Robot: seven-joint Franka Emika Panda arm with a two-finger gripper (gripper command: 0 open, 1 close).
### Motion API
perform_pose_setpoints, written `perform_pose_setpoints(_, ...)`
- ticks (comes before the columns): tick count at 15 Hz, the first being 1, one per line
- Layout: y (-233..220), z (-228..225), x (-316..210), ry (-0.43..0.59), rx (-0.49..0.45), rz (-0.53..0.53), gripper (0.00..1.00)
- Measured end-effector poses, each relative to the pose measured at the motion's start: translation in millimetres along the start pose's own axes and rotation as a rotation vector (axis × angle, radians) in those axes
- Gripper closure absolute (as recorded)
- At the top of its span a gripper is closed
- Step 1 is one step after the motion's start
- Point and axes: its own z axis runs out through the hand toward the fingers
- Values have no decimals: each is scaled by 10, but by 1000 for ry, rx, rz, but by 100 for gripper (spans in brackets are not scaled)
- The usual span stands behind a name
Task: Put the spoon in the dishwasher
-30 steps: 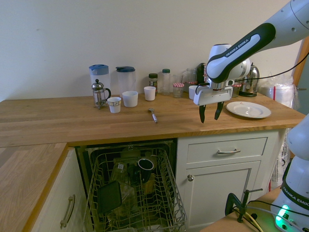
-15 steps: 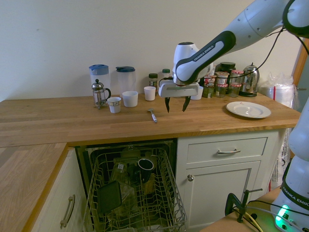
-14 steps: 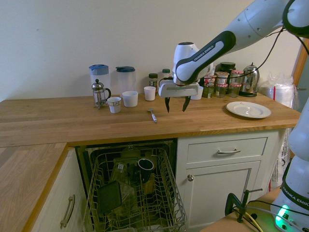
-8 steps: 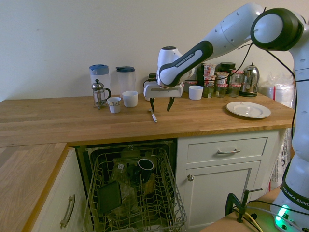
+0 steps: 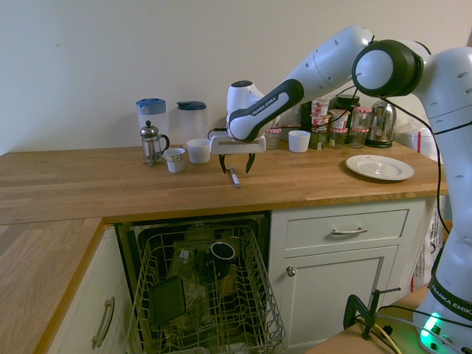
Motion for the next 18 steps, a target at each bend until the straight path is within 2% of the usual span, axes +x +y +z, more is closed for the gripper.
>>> perform_pose_setpoints(18,-39,54,180,-8,3,12,100)
